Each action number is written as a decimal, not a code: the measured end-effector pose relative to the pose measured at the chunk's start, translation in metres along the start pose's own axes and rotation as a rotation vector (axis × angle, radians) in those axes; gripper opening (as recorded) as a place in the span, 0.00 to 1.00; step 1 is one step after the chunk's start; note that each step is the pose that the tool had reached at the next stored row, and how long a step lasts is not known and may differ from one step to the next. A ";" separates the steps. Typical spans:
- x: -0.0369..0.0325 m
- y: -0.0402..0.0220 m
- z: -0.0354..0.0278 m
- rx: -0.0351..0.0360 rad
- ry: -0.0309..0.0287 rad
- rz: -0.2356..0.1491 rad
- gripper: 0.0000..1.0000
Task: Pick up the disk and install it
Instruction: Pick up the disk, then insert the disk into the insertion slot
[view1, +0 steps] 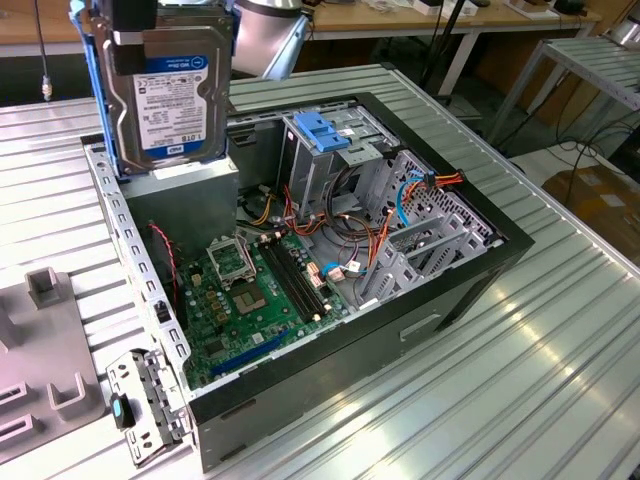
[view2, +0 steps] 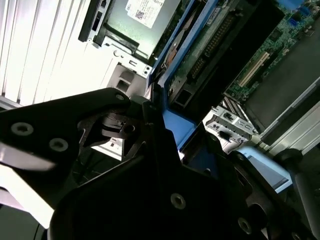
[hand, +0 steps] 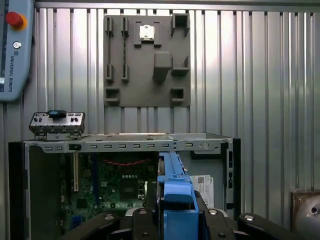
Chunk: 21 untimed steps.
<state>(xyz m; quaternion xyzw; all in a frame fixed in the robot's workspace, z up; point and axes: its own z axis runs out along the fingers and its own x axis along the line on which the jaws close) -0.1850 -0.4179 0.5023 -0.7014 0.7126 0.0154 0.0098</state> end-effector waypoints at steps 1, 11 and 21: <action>-0.0001 -0.0041 0.0001 0.0001 -0.0001 0.000 0.37; -0.0005 -0.0472 0.0021 0.0001 -0.0001 0.000 0.37; 0.0007 -0.0492 0.0022 0.0002 -0.0001 0.001 0.37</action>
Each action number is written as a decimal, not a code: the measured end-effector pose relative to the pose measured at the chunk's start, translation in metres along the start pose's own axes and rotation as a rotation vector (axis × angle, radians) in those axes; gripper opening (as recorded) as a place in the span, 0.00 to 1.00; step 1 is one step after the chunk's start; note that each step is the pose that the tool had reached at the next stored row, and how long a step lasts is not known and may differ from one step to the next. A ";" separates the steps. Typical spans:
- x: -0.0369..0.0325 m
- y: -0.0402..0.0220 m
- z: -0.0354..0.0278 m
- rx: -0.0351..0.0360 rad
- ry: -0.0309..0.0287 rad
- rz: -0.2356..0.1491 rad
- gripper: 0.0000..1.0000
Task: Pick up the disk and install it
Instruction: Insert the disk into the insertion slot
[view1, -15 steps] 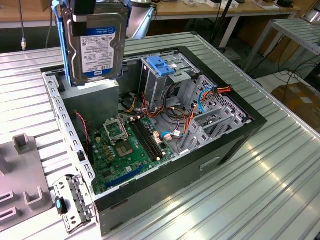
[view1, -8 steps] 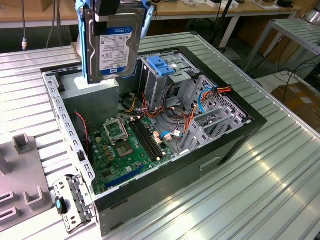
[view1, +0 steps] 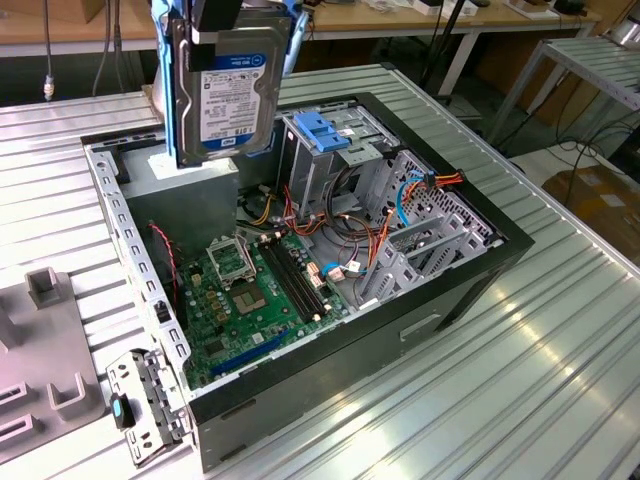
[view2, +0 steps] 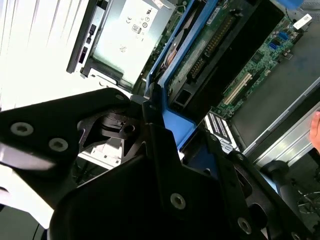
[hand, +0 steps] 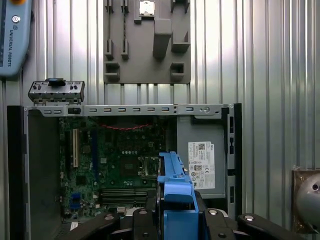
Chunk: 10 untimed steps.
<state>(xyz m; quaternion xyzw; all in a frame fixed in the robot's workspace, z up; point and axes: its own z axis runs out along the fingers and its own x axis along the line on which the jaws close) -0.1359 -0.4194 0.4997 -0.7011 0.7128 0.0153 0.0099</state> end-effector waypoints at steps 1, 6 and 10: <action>0.0008 0.0001 -0.0001 0.0000 0.0000 0.000 0.37; 0.0043 0.0000 -0.0002 0.0000 0.0000 0.000 0.37; 0.0064 0.0000 -0.0002 0.0000 0.0000 0.000 0.37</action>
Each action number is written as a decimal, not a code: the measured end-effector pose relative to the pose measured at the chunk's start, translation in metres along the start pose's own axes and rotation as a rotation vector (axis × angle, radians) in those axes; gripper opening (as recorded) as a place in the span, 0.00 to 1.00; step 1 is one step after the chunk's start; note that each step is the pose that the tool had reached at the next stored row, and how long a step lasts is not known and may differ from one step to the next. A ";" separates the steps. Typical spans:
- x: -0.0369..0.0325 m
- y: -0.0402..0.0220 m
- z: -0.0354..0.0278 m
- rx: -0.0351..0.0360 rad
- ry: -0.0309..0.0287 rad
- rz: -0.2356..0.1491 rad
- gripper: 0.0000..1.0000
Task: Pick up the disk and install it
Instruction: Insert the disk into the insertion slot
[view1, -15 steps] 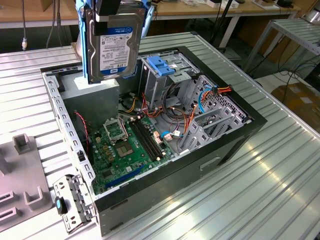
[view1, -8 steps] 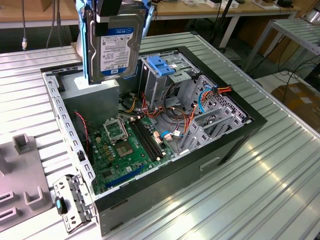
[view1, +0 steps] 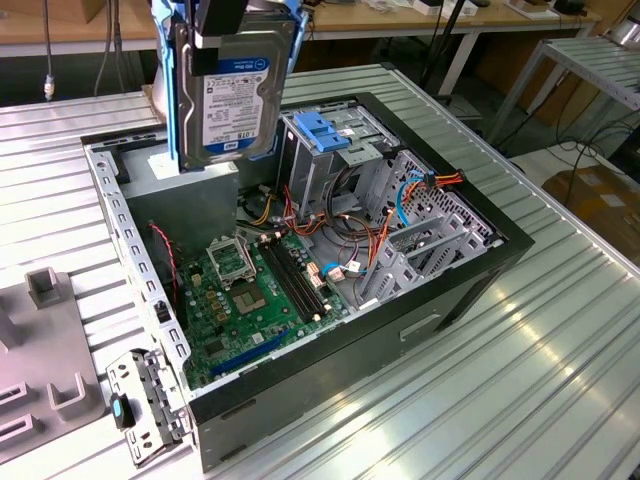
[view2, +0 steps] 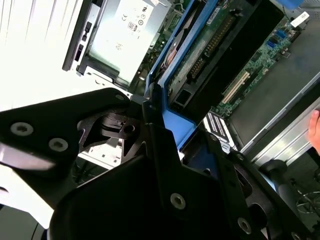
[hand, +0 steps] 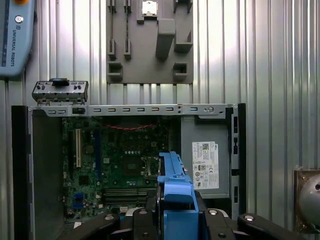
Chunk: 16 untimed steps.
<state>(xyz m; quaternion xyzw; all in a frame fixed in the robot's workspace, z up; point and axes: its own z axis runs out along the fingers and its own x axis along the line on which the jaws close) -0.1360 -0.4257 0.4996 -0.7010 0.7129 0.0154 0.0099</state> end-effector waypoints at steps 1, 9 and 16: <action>0.0005 0.0000 0.0000 0.0000 0.0000 0.000 0.37; 0.0058 -0.0001 -0.0002 0.0000 0.0002 0.000 0.37; 0.0100 -0.0002 -0.0004 0.0000 0.0003 0.000 0.37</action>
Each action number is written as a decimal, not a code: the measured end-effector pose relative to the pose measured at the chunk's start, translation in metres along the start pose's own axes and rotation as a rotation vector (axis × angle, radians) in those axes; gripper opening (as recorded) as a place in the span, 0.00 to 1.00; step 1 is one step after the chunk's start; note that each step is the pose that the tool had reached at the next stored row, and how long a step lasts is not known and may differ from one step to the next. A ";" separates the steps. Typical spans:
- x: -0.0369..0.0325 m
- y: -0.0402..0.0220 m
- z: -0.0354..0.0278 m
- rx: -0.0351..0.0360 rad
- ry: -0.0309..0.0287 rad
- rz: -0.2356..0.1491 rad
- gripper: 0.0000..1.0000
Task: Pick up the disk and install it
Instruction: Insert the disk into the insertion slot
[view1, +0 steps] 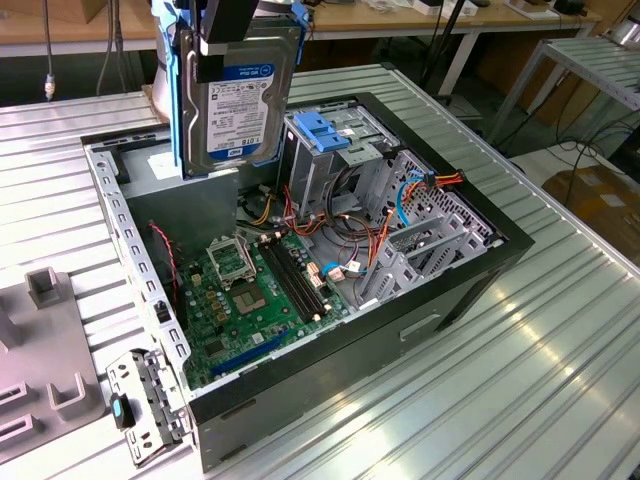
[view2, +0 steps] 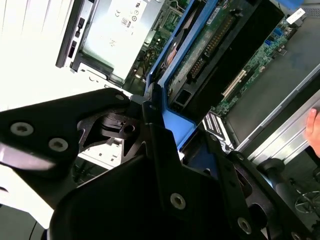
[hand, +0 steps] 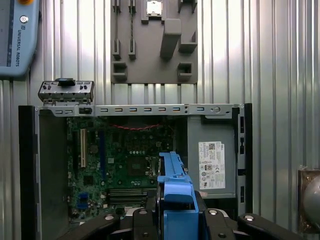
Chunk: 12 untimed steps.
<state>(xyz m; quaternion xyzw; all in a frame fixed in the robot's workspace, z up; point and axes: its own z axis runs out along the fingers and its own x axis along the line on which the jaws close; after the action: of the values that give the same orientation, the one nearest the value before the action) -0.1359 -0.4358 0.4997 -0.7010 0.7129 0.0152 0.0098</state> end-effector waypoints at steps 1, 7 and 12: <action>0.0005 0.0000 0.0000 0.0000 0.0000 0.000 0.37; 0.0033 -0.0001 -0.0001 0.0000 0.0000 0.000 0.37; 0.0053 -0.0001 -0.0002 0.0000 0.0001 0.000 0.37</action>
<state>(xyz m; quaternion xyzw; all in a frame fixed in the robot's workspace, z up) -0.1359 -0.4411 0.4997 -0.7010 0.7129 0.0152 0.0097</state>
